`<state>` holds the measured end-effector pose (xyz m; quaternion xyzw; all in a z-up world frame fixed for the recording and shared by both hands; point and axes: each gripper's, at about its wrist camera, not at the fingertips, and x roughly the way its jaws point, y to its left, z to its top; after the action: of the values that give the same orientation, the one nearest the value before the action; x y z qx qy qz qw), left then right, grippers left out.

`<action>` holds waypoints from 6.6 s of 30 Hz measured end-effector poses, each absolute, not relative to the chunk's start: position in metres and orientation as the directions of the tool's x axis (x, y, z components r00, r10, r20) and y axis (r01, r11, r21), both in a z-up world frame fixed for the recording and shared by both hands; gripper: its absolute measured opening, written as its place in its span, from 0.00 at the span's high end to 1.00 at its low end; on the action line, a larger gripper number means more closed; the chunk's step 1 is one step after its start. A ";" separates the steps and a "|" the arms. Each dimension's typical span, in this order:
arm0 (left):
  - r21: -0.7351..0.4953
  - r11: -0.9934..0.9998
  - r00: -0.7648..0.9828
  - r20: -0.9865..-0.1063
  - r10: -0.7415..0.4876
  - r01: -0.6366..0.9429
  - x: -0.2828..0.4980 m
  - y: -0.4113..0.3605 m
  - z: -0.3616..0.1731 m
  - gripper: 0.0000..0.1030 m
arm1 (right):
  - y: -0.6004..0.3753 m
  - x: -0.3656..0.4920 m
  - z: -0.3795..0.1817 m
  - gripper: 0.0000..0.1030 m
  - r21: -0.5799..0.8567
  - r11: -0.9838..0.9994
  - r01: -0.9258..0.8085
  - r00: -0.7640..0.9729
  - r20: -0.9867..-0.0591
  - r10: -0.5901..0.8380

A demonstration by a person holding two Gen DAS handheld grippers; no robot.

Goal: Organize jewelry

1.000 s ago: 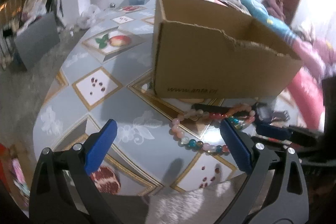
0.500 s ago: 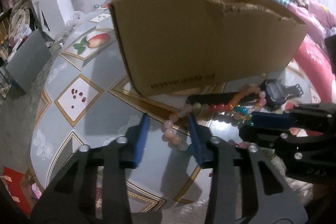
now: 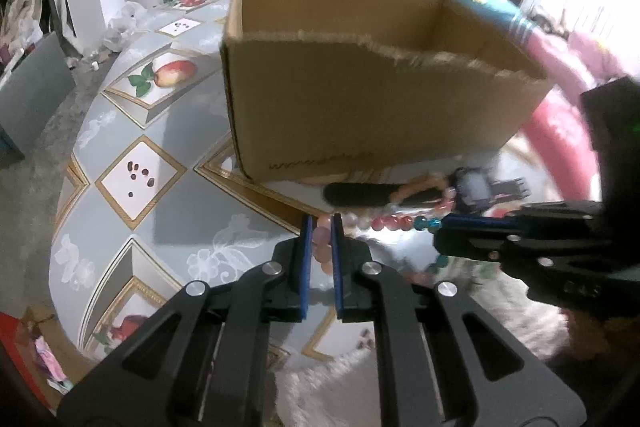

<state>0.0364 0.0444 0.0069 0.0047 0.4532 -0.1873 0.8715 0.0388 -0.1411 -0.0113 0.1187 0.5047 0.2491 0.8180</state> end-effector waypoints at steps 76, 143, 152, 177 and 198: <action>-0.089 0.939 0.612 -0.737 -0.287 0.333 0.023 0.002 0.004 0.52 | -0.202 0.035 -0.011 0.75 0.302 0.905 -0.299 0.417 -0.812 0.409; -0.163 0.950 0.580 -0.760 -0.294 0.268 0.033 0.073 0.002 0.68 | -0.191 0.051 -0.015 0.62 0.047 0.930 -0.363 0.488 -0.841 0.233; -0.253 0.924 0.532 -0.760 -0.373 0.286 0.035 0.062 -0.008 0.68 | -0.169 0.046 -0.020 0.51 -0.086 0.894 -0.439 0.506 -0.846 0.168; -0.772 0.602 0.239 -0.558 -0.795 0.201 0.064 0.013 -0.055 0.62 | -0.213 0.051 -0.012 0.52 0.200 0.899 -0.390 0.436 -0.820 0.372; -0.632 0.755 0.452 -0.629 -0.632 0.176 0.068 0.018 -0.030 0.85 | -0.189 0.028 -0.007 0.70 0.076 0.829 -0.555 0.469 -0.794 0.387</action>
<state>0.0676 0.0176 -0.0295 -0.2473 0.4610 -0.2479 0.8154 0.0281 -0.1891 -0.0072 -0.0967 0.4349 0.2764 0.8515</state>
